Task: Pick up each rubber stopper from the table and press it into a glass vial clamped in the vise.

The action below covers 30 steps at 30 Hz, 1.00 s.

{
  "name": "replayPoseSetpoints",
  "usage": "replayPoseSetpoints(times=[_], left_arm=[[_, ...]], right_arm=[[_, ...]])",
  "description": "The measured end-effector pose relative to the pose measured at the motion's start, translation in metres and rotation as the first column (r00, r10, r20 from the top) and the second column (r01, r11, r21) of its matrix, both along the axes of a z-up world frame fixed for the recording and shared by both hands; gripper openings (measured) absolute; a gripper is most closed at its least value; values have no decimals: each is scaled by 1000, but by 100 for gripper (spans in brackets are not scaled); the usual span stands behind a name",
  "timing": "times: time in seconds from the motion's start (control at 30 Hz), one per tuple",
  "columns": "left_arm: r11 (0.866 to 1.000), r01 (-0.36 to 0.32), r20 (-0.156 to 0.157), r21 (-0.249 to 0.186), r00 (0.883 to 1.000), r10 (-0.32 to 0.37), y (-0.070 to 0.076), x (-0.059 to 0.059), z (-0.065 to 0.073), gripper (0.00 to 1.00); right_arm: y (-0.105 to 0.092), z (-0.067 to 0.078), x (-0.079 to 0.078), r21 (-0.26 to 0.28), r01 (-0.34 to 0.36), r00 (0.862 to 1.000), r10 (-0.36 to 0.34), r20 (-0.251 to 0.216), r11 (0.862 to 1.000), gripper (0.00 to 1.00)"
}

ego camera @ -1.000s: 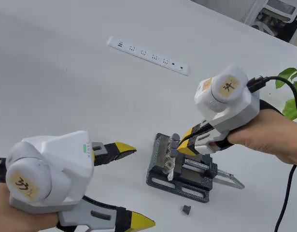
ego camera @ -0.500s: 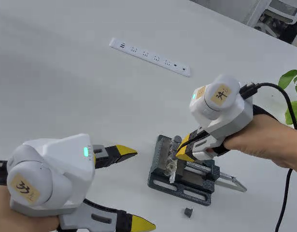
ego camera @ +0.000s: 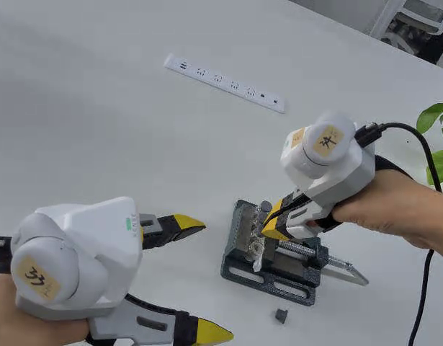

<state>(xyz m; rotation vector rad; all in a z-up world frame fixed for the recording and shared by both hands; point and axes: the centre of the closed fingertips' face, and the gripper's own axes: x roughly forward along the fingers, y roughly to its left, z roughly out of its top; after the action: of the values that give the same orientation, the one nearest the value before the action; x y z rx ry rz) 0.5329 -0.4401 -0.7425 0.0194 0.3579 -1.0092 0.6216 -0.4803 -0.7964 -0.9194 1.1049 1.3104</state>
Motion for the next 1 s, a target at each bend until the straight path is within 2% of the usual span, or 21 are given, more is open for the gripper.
replayPoseSetpoints(times=[0.17, 0.33, 0.6, 0.77, 1.0], left_arm=[[1000, 1, -1, -1, 1000, -1, 0, 0, -1, 74], [1000, 2, 1, -6, 1000, -2, -1, 1, -1, 73], [1000, -2, 0, -5, 1000, 2, 0, 2, -1, 73], [1000, -6, 3, -7, 1000, 6, 0, 4, 0, 73], [1000, 0, 3, -4, 1000, 0, -1, 3, -1, 73]], right_arm=[[2, -1, -2, -24, -30, 1000, 31, 8, 999, 0], [1, -3, 2, -40, -31, 999, 31, 6, 999, 0], [0, -3, 0, -102, -73, 997, 73, -7, 992, 0], [-1, -2, -2, -114, -62, 998, 59, -27, 991, 0], [0, -4, -1, -115, -64, 998, 63, -19, 991, 0]])
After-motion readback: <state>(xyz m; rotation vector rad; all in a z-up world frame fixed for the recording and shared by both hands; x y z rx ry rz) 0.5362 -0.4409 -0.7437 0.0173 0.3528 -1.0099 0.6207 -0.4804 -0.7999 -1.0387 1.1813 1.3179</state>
